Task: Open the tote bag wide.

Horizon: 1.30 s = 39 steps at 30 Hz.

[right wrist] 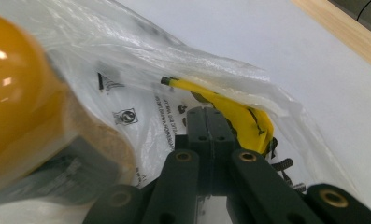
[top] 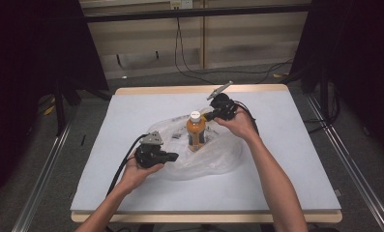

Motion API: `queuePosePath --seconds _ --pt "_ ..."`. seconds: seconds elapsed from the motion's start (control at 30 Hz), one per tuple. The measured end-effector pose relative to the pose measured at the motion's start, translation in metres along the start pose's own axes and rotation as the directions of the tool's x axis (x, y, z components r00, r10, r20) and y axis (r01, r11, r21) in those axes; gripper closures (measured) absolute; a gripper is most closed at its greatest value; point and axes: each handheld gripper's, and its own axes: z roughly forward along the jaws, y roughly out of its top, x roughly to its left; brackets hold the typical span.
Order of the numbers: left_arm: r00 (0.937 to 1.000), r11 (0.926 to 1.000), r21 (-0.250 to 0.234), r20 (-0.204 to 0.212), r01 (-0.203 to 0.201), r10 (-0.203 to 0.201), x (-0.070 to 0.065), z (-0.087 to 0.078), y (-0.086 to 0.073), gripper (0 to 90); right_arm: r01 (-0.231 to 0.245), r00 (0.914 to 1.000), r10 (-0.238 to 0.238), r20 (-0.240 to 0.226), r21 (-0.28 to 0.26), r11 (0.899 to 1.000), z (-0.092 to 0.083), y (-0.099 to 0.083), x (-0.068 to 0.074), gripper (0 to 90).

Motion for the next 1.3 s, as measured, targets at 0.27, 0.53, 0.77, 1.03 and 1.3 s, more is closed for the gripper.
queuePosePath --seconds 0.27,0.53,0.77,1.03,1.3 --pt "0.9995 0.9953 -0.097 -0.032 0.004 -0.007 -0.001 -0.013 0.003 64.1 -0.030 0.9988 0.025 -0.041 -0.118 0.993 -0.024 -0.019 0.009 75.9" --pt "0.9935 0.9883 -0.145 -0.109 -0.049 0.033 -0.005 -0.021 0.008 38.8 -0.033 0.9993 0.036 0.010 -0.203 0.979 -0.053 -0.033 0.023 31.9" --pt "0.9888 0.9804 -0.193 -0.149 -0.040 0.011 -0.005 -0.037 0.009 24.1 -0.062 0.9968 0.075 0.029 -0.304 0.951 -0.084 -0.045 0.030 4.8" --pt "0.9801 0.9729 -0.231 -0.196 -0.016 -0.030 -0.007 -0.058 0.004 9.6 -0.096 0.9921 0.119 0.040 -0.368 0.925 -0.111 -0.081 0.036 1.5" --pt "0.9694 0.9706 -0.241 -0.240 -0.006 -0.054 -0.016 -0.073 -0.010 6.1 -0.145 0.9825 0.180 0.047 -0.413 0.899 -0.141 -0.123 0.045 3.2"
